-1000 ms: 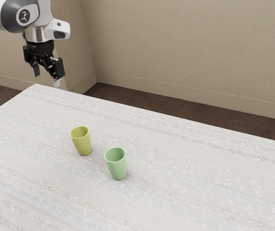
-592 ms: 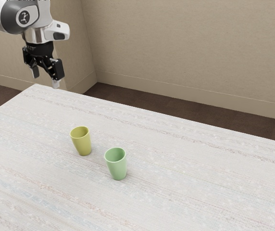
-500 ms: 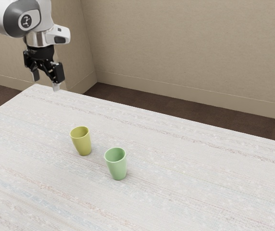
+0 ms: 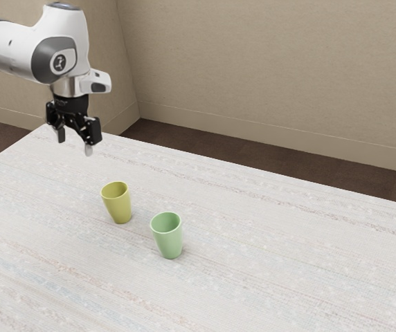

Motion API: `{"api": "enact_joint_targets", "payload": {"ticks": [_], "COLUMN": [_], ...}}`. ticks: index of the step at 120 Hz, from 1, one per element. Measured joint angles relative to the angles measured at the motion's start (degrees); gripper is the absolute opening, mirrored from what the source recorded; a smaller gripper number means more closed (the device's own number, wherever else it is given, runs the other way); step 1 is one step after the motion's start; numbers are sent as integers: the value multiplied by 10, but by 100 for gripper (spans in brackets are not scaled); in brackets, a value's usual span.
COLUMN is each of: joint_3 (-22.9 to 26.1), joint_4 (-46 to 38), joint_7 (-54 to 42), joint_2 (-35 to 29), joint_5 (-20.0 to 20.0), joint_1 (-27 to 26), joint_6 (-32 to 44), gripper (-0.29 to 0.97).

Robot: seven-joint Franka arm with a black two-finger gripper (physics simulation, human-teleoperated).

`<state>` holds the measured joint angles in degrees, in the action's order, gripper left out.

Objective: Place the left cup onto the right cup

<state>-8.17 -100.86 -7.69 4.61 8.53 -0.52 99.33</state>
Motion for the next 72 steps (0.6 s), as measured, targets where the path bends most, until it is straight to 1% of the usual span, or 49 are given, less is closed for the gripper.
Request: {"api": "enact_joint_targets", "payload": {"ticks": [43, 56, 72], "joint_3": [0, 0, 0], "joint_4": [-9, -13, -25], "joint_7": [2, 2, 1], "joint_2": [65, 77, 86], "joint_5": [-100, -115, -121], "joint_1": [47, 50, 50], "joint_6": [23, 29, 43], "gripper": [68, 68, 68]}}
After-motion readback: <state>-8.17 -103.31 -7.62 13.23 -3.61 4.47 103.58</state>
